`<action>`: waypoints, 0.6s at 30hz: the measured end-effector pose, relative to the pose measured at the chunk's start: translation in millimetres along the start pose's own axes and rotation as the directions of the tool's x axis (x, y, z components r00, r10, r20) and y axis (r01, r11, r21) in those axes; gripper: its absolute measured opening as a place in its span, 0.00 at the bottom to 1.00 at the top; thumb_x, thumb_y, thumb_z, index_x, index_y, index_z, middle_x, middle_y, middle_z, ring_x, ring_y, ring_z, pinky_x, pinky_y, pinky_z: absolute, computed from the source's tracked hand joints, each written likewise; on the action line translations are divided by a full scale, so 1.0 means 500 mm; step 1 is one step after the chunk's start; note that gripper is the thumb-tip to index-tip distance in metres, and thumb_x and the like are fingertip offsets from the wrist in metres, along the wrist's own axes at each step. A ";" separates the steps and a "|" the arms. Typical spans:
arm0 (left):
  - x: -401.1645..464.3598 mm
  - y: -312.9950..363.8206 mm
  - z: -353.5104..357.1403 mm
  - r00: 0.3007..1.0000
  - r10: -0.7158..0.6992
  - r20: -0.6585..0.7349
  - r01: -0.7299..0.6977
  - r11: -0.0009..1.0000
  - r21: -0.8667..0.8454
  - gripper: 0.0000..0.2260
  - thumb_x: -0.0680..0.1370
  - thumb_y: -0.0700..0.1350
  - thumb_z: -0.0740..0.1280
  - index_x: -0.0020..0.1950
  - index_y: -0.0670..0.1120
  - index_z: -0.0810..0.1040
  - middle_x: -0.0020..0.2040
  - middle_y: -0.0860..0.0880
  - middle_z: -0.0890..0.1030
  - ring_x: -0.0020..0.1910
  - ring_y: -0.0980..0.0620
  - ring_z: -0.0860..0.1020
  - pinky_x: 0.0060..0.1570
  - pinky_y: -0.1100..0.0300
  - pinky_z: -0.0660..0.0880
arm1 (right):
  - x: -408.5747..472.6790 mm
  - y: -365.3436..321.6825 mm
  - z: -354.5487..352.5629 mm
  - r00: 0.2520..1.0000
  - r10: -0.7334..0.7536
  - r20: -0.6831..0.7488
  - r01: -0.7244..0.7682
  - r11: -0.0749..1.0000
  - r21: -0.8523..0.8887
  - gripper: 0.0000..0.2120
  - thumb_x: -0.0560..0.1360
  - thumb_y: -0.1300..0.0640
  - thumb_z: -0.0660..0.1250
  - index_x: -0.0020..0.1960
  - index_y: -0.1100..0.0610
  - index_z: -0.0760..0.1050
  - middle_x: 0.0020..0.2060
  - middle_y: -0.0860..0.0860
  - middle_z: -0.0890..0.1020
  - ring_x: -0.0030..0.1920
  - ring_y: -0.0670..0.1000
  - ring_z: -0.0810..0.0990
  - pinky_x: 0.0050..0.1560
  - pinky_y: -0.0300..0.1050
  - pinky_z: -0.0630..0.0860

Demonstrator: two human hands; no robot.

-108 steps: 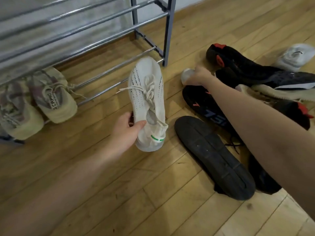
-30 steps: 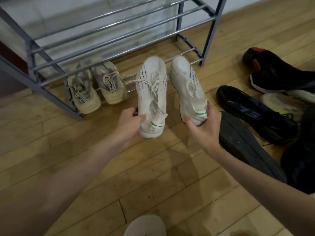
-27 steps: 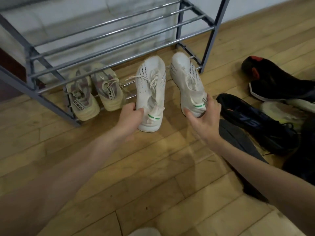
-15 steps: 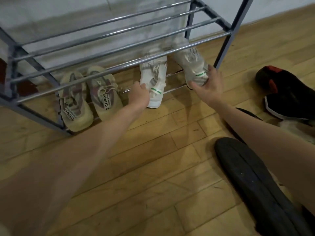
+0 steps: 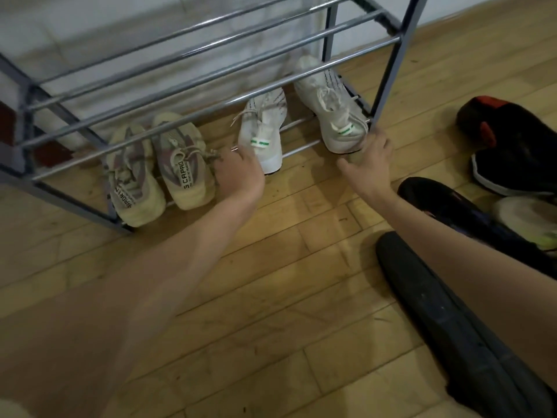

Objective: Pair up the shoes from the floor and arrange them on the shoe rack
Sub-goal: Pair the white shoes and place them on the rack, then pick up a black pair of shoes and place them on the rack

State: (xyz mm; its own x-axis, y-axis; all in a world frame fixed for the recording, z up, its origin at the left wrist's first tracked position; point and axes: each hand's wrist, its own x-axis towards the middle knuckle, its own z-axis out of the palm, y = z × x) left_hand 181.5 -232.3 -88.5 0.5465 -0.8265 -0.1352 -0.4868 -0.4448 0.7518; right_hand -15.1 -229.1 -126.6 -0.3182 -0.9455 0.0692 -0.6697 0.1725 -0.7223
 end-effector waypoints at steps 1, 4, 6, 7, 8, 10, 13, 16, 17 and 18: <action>-0.019 -0.002 -0.005 1.000 0.000 -0.018 0.001 1.000 0.029 0.20 0.82 0.52 0.52 0.68 0.41 0.68 0.67 0.40 0.71 0.64 0.40 0.71 0.60 0.48 0.69 | -0.014 0.000 -0.013 1.000 0.013 0.010 -0.013 1.000 -0.008 0.39 0.71 0.54 0.69 0.74 0.64 0.55 0.70 0.60 0.63 0.71 0.60 0.60 0.73 0.53 0.60; -0.084 -0.016 -0.015 0.997 0.065 -0.047 -0.065 0.998 0.015 0.17 0.82 0.48 0.56 0.65 0.39 0.68 0.65 0.39 0.70 0.61 0.40 0.71 0.61 0.47 0.70 | -0.057 0.008 -0.066 0.998 0.020 0.054 -0.020 1.000 -0.012 0.34 0.73 0.55 0.68 0.73 0.63 0.57 0.69 0.59 0.64 0.71 0.59 0.61 0.71 0.51 0.60; -0.126 -0.021 -0.011 0.996 0.089 0.022 -0.089 0.996 -0.015 0.13 0.81 0.44 0.56 0.63 0.40 0.70 0.62 0.40 0.73 0.59 0.41 0.73 0.58 0.48 0.72 | -0.085 0.022 -0.110 0.997 0.000 0.080 0.001 1.000 -0.013 0.32 0.74 0.54 0.68 0.73 0.61 0.59 0.68 0.59 0.65 0.70 0.59 0.62 0.70 0.51 0.61; -0.148 -0.021 -0.006 0.992 0.093 0.081 -0.091 0.995 -0.028 0.12 0.81 0.42 0.56 0.63 0.41 0.70 0.60 0.41 0.75 0.58 0.43 0.74 0.55 0.51 0.73 | -0.099 0.031 -0.134 0.996 -0.009 0.092 0.010 1.000 -0.012 0.31 0.74 0.54 0.68 0.72 0.60 0.60 0.68 0.58 0.66 0.70 0.58 0.62 0.69 0.51 0.62; -0.170 -0.017 -0.001 0.985 0.103 0.138 -0.099 0.994 -0.036 0.12 0.81 0.41 0.56 0.62 0.41 0.71 0.59 0.43 0.76 0.56 0.45 0.75 0.51 0.54 0.72 | -0.113 0.040 -0.160 0.995 -0.013 0.100 0.015 1.000 -0.012 0.30 0.74 0.54 0.67 0.72 0.60 0.61 0.68 0.57 0.66 0.69 0.57 0.63 0.69 0.50 0.62; -0.213 -0.004 0.010 0.962 0.139 0.234 -0.135 0.990 -0.032 0.12 0.81 0.41 0.56 0.63 0.43 0.71 0.58 0.45 0.75 0.51 0.49 0.74 0.47 0.58 0.69 | -0.138 0.065 -0.210 0.994 -0.027 0.107 0.028 1.000 -0.012 0.27 0.75 0.56 0.67 0.71 0.59 0.63 0.67 0.57 0.68 0.69 0.56 0.65 0.67 0.48 0.64; -0.263 0.021 0.030 0.914 0.180 0.363 -0.191 0.982 -0.006 0.11 0.80 0.42 0.56 0.61 0.44 0.71 0.56 0.46 0.75 0.50 0.47 0.75 0.44 0.57 0.70 | -0.170 0.107 -0.271 0.997 -0.024 0.070 0.023 1.000 0.007 0.24 0.74 0.57 0.68 0.68 0.58 0.67 0.64 0.56 0.71 0.65 0.54 0.70 0.66 0.50 0.71; -0.307 0.046 0.044 0.871 0.164 0.464 -0.188 0.982 0.004 0.11 0.79 0.41 0.57 0.60 0.45 0.71 0.53 0.46 0.77 0.49 0.47 0.75 0.43 0.56 0.70 | -0.208 0.142 -0.313 0.999 0.039 0.011 -0.040 0.998 0.052 0.21 0.74 0.58 0.68 0.65 0.59 0.69 0.60 0.55 0.74 0.60 0.53 0.73 0.62 0.51 0.75; -0.321 0.049 0.046 0.853 0.154 0.499 -0.179 0.984 0.003 0.11 0.79 0.42 0.57 0.61 0.45 0.71 0.54 0.46 0.77 0.48 0.49 0.74 0.42 0.57 0.69 | -0.223 0.149 -0.325 0.998 0.057 0.003 -0.057 0.996 0.074 0.21 0.74 0.59 0.68 0.65 0.59 0.69 0.60 0.54 0.74 0.59 0.51 0.74 0.61 0.49 0.75; -0.335 0.050 0.047 0.833 0.145 0.535 -0.176 0.984 0.008 0.11 0.79 0.42 0.58 0.61 0.46 0.71 0.54 0.46 0.77 0.48 0.50 0.74 0.41 0.57 0.69 | -0.242 0.155 -0.335 0.997 0.072 -0.001 -0.072 0.993 0.098 0.21 0.74 0.59 0.68 0.65 0.59 0.70 0.60 0.54 0.75 0.58 0.50 0.74 0.60 0.47 0.75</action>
State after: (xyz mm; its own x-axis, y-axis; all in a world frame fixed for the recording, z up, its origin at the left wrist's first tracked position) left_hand 61.5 -113.2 -62.3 0.0201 -0.9371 -0.3486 -0.5809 -0.2947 0.7588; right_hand -140.8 -55.2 -75.5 -0.3662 -0.9304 0.0175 -0.5765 0.2121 -0.7891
